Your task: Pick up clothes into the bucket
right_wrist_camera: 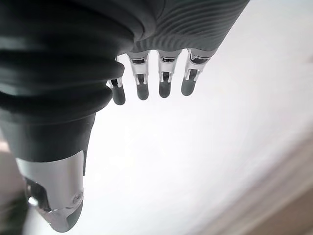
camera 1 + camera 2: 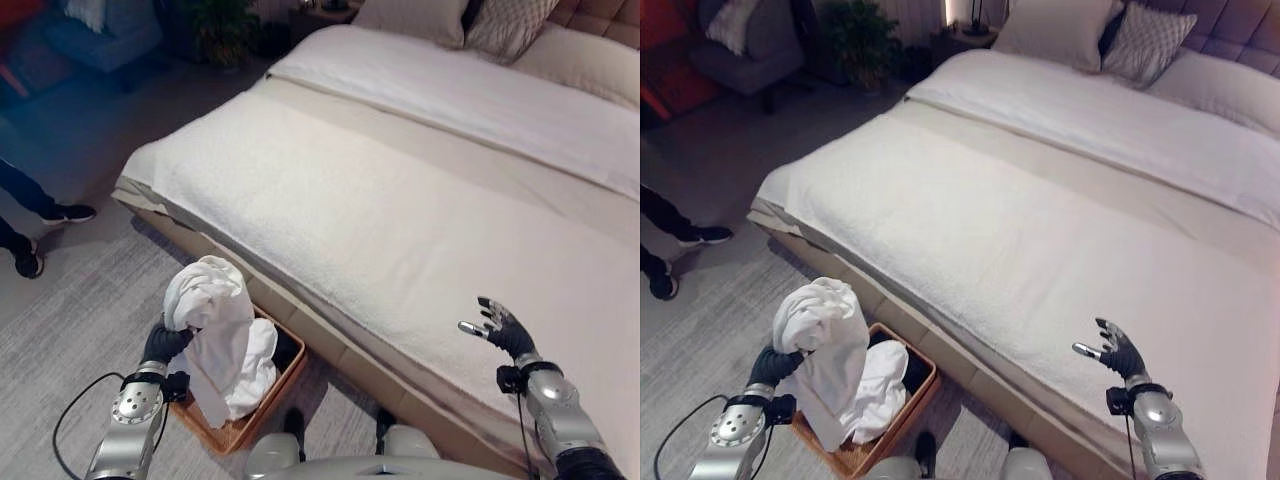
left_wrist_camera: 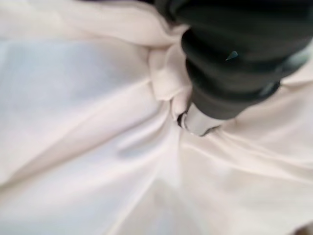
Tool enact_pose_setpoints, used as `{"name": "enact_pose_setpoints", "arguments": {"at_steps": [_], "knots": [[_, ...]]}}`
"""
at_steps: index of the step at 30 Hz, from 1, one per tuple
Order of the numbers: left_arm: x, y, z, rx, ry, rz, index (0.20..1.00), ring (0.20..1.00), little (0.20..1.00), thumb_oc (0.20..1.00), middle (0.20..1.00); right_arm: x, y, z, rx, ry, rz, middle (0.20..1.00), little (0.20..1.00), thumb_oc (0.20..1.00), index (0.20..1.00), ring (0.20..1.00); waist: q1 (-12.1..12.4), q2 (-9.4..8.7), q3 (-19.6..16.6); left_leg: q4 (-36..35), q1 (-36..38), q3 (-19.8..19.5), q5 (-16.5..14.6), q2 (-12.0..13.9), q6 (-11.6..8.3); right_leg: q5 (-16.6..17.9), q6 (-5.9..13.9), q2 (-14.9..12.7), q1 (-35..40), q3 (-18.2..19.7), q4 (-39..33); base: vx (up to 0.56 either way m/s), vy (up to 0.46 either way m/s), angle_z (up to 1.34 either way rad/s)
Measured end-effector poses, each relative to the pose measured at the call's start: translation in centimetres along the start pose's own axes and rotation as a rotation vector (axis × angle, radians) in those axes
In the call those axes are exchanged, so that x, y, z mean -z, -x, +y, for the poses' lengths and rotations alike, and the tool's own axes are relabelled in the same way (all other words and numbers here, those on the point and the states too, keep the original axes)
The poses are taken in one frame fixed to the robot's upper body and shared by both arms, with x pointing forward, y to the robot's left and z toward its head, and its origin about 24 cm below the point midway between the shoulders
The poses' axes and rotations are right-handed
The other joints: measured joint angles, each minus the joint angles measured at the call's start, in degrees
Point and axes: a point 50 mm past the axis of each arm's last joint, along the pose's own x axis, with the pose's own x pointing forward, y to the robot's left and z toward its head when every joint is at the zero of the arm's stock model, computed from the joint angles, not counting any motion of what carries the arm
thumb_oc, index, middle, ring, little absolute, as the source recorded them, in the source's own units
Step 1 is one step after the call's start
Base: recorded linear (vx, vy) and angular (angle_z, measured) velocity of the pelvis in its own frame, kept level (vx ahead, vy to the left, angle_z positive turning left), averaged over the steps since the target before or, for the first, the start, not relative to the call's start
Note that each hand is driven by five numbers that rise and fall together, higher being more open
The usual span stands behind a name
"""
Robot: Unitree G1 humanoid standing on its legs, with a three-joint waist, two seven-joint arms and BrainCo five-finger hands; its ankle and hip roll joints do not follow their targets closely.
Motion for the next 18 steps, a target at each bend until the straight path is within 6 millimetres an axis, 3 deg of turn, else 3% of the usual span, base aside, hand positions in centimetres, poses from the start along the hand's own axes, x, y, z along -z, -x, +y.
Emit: {"name": "enact_pose_setpoints", "arguments": {"at_steps": [3,7,13,18], "knots": [[0.7,-0.4,0.2,-0.062,0.020,0.034,0.200,0.200,0.200,0.200,0.200,1.9,0.2,-0.3,0.048,0.054,0.073,1.000,1.000,1.000,1.000,1.000,-0.4,0.04,3.8,1.6,-2.7,0.0,0.2,0.1,0.31,0.0,0.04,-0.2,-3.1,0.2,1.8,-0.10,0.042,0.01],[0.2,-1.5,0.0,-0.108,0.032,0.023,0.200,0.200,0.200,0.200,0.200,3.0,0.2,-0.9,0.104,0.083,0.127,1.000,1.000,1.000,1.000,1.000,-0.4,-0.35,7.7,4.4,-7.1,0.2,-0.1,0.3,-0.05,-0.2,-0.28,0.1,-7.6,0.8,4.6,-0.08,0.019,-0.06],[-2.4,-4.2,-0.2,-0.189,0.060,-0.040,0.200,0.200,0.200,0.200,0.200,-1.0,-1.8,-1.3,0.157,0.089,-0.003,1.000,1.000,1.000,1.000,1.000,-1.4,-1.07,16.1,12.5,-16.0,0.7,-1.8,0.5,-0.44,-0.9,-1.54,0.6,-16.3,2.4,11.4,-0.08,0.037,-0.07],[-3.9,-5.6,-0.5,-0.237,0.034,-0.069,0.200,0.200,0.200,0.200,0.200,-3.9,-2.7,-0.6,0.172,0.059,-0.110,1.000,1.000,1.000,1.000,1.000,-1.9,-1.04,17.9,21.9,-25.1,0.7,-4.6,0.8,-0.79,-3.0,-2.65,0.8,-25.1,3.4,19.5,-0.06,0.031,-0.07]]}}
